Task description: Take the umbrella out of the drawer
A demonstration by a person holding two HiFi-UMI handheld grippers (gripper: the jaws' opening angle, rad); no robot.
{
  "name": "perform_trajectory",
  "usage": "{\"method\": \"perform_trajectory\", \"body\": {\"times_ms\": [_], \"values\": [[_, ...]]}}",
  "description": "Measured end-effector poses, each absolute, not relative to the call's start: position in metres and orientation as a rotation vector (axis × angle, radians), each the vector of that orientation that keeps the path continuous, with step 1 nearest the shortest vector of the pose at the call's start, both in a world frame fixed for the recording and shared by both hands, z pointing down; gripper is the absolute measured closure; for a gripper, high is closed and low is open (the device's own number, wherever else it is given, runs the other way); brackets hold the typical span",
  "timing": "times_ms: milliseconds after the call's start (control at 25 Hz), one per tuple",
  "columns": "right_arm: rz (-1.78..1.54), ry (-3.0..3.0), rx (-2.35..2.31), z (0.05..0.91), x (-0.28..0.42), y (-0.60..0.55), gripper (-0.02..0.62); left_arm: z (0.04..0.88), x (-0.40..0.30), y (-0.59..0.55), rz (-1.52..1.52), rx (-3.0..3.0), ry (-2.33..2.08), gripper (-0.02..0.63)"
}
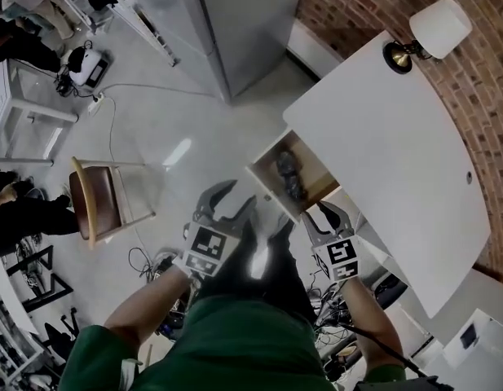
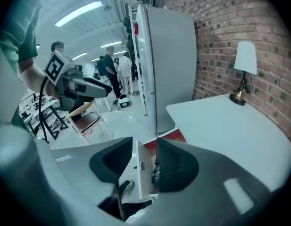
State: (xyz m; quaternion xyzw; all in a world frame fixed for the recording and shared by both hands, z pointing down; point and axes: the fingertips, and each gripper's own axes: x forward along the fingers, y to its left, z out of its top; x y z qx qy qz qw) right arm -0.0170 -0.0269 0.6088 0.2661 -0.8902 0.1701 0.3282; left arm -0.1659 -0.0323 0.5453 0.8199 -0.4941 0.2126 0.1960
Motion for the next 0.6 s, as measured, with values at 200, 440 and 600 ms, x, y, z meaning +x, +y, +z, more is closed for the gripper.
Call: {"method": "perform_trajectory", "body": {"times_ms": [200, 440, 600], "values": [[0.588, -2.236, 0.707, 0.700, -0.027, -0.043, 0.428, 0.594, -0.165, -0.034, 0.681, 2.207, -1.385, 0.405], [0.680, -2.156, 0.743, 0.787, -0.018, -0.082, 0.413, 0.650, -0.152, -0.049, 0.732, 2.110, -1.398, 0.408], [0.717, -2.100, 0.718, 0.836, -0.017, -0.091, 0.405, 0.685, -0.147, -0.047, 0.761, 2.069, -1.374, 0.408]]}}
